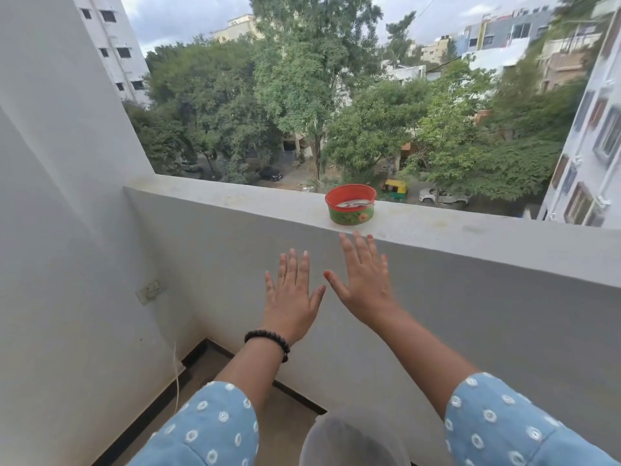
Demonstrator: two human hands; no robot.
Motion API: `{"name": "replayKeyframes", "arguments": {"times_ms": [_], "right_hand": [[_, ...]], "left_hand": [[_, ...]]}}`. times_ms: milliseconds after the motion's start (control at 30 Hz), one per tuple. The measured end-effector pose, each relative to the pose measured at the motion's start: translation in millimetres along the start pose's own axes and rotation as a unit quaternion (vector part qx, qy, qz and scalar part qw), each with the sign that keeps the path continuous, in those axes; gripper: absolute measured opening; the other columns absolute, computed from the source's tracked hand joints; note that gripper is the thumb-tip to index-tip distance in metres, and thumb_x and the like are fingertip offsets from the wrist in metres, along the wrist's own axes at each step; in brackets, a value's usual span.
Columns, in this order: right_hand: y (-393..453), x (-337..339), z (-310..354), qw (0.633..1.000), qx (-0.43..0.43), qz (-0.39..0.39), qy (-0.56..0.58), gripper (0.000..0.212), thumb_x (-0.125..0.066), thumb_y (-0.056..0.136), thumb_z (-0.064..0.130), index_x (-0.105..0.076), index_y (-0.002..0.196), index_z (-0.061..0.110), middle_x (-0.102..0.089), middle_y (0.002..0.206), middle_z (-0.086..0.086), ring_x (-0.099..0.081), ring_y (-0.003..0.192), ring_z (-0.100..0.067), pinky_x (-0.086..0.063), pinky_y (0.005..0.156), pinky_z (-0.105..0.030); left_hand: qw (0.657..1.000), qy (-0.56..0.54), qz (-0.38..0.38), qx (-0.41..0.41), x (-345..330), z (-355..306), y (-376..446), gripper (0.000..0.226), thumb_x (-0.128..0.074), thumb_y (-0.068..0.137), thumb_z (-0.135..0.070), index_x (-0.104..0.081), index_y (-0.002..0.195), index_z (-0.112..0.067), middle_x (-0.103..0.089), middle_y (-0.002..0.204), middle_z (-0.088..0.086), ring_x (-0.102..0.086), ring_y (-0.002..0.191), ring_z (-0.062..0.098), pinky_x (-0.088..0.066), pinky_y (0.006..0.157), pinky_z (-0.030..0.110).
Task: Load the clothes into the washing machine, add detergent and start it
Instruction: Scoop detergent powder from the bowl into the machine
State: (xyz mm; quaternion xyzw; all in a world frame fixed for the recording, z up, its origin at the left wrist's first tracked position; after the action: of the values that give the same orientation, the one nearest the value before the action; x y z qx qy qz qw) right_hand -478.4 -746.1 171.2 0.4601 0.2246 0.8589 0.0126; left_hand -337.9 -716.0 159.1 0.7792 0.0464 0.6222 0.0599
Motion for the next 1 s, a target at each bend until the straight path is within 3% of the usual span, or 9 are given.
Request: {"name": "replayKeyframes", "arguments": {"times_ms": [133, 333, 567, 767, 1000], "right_hand": [[27, 20, -22, 0.998, 0.016, -0.055, 0.033, 0.080, -0.055, 0.092, 0.049, -0.012, 0.155, 0.022, -0.005, 0.164, -0.006, 0.002, 0.151, -0.027, -0.009, 0.119, -0.053], [65, 46, -59, 0.978, -0.013, -0.148, 0.143, 0.107, -0.074, 0.077, 0.052, -0.016, 0.152, 0.003, -0.021, 0.157, -0.017, -0.016, 0.148, -0.030, -0.019, 0.120, -0.044], [113, 38, -75, 0.976, -0.026, -0.068, 0.207, 0.126, -0.085, 0.067, 0.046, -0.002, 0.153, 0.005, -0.014, 0.159, -0.013, -0.011, 0.148, -0.025, -0.015, 0.119, -0.036], [147, 24, -76, 0.974, -0.008, -0.028, 0.223, 0.130, -0.087, 0.064, 0.045, 0.000, 0.153, 0.007, -0.018, 0.157, -0.014, -0.020, 0.145, -0.026, -0.022, 0.116, -0.035], [162, 14, -75, 0.973, 0.016, -0.003, 0.229, 0.128, -0.085, 0.066, 0.045, 0.000, 0.154, 0.006, -0.006, 0.162, -0.011, -0.007, 0.150, -0.023, -0.014, 0.117, -0.032]], "left_hand": [[0.999, -0.032, -0.011, -0.009, 10, -24, 31, 0.066, -0.023, 0.103, -0.048, 0.010, 0.155, -0.024, 0.018, 0.163, 0.000, 0.020, 0.149, 0.017, 0.011, 0.119, 0.046], [0.989, -0.143, -0.017, 0.016, 17, -41, 71, 0.061, -0.027, 0.104, -0.042, 0.002, 0.156, -0.024, 0.008, 0.164, -0.002, 0.013, 0.150, 0.014, 0.008, 0.119, 0.048], [0.983, -0.183, -0.021, 0.016, 19, -46, 109, 0.062, -0.026, 0.104, -0.044, 0.002, 0.156, -0.025, 0.007, 0.164, -0.004, 0.014, 0.150, 0.012, 0.008, 0.120, 0.047], [0.978, -0.205, -0.028, 0.018, 21, -43, 128, 0.060, -0.026, 0.105, -0.042, 0.002, 0.156, -0.026, 0.005, 0.164, -0.005, 0.014, 0.149, 0.010, 0.008, 0.120, 0.046], [0.970, -0.238, -0.017, 0.038, 16, -40, 141, 0.059, -0.024, 0.105, -0.042, 0.001, 0.156, -0.025, 0.001, 0.164, -0.005, 0.012, 0.150, 0.010, 0.009, 0.121, 0.043]]}}
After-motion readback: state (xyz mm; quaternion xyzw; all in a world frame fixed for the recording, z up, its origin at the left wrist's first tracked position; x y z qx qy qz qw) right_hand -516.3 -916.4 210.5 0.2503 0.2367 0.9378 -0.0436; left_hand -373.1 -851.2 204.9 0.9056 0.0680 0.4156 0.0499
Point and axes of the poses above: each hand's wrist, its own y-axis towards the middle knuckle, its own x-axis out of the back of the hand, z = x × y, the point moved 5 cm from there along y, towards the middle knuckle
